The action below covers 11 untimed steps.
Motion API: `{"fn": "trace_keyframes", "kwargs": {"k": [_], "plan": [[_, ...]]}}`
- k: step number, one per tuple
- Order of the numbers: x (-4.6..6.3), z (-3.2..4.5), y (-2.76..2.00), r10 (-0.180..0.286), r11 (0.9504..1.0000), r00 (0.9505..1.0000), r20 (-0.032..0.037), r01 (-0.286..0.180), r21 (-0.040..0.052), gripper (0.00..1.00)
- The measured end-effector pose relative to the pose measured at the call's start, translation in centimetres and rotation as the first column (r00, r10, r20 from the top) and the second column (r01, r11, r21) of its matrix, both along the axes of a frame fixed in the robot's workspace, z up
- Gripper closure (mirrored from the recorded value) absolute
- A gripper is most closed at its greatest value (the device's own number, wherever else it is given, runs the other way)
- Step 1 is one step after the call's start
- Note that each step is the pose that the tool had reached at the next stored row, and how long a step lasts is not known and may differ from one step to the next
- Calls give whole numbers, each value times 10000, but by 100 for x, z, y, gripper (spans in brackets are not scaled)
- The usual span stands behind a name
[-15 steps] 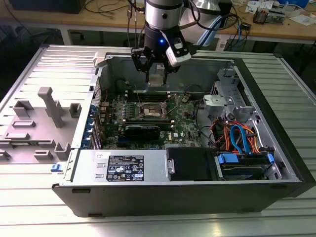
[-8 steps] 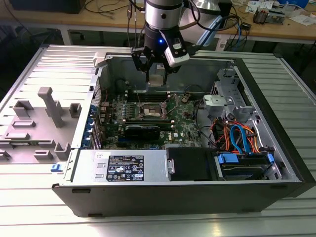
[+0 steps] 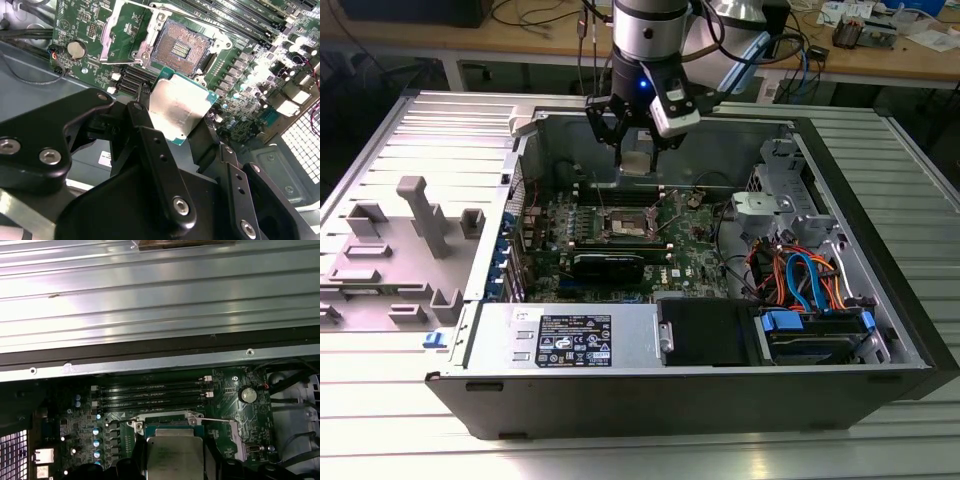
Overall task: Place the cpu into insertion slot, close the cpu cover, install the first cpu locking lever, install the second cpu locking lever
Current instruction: 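Place the cpu into insertion slot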
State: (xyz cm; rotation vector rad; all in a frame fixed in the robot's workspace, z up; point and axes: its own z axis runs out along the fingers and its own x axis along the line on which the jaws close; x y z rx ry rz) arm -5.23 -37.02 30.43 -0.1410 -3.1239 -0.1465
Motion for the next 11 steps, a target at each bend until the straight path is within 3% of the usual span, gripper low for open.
{"fn": "trace_keyframes", "kwargs": {"k": [11], "plan": [[-40,-8,0,-142,9999,9999,0,142,-1,45]]}}
